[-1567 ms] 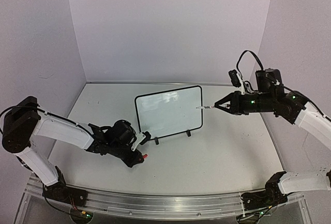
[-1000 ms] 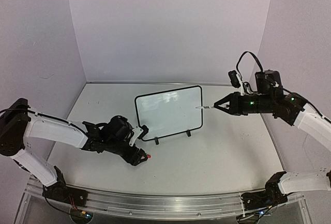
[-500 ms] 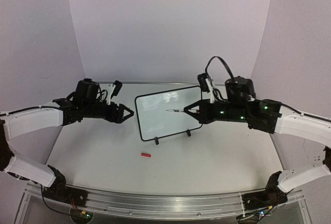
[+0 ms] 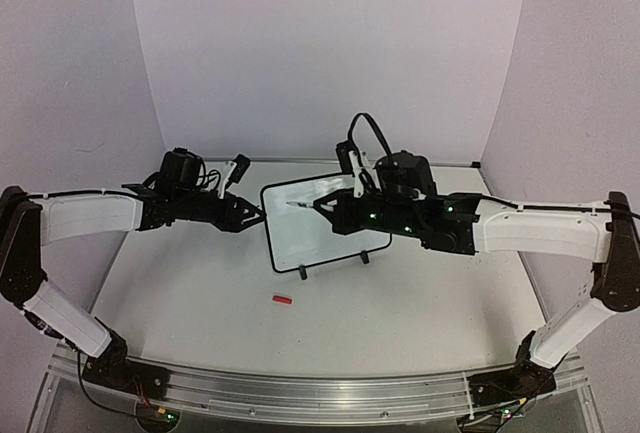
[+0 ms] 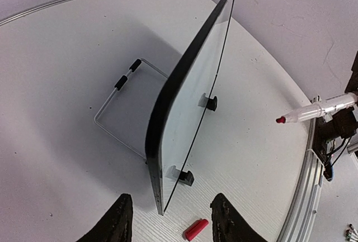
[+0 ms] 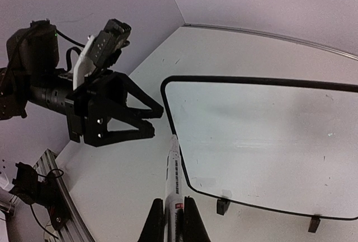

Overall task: Write a sentence on the whiteboard
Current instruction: Hold the whiteboard at the center of the board, then write a sentence on the whiteboard.

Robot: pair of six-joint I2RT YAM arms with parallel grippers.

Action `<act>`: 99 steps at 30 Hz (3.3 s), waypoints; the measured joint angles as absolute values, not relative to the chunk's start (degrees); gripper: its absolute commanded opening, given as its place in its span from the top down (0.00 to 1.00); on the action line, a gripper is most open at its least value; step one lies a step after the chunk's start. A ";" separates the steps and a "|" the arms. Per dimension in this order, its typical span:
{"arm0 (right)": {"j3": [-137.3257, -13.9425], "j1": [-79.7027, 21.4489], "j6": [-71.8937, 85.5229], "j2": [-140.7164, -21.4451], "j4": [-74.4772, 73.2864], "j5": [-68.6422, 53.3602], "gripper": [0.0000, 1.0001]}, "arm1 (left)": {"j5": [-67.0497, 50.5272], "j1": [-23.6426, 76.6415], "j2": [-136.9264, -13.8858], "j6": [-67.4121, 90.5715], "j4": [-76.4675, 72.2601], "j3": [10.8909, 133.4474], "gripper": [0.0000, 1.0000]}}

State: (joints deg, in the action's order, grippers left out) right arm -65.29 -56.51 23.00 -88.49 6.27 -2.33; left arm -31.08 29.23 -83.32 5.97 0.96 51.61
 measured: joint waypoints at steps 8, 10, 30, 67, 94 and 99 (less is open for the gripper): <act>-70.14 -56.51 22.76 -94.63 8.24 -2.59 1.00 | -31.25 29.23 -86.05 4.16 0.38 52.12 0.68; -70.69 -56.49 22.68 -95.40 8.31 -2.63 1.00 | -30.98 29.23 -86.28 3.85 0.28 52.14 0.71; -74.76 -56.51 22.52 -100.07 9.45 -2.70 1.00 | -30.96 29.23 -89.03 1.37 0.01 54.34 0.91; -75.59 -56.51 22.13 -101.16 9.45 -1.05 1.00 | -31.37 29.99 -89.34 -1.54 1.60 55.07 1.00; -74.34 -56.55 22.61 -101.34 8.46 0.53 1.00 | -30.30 30.22 -89.34 -1.56 1.61 55.12 1.00; -73.80 -56.55 22.74 -101.34 7.80 0.47 1.00 | -30.24 30.22 -89.34 -1.56 1.65 55.13 1.00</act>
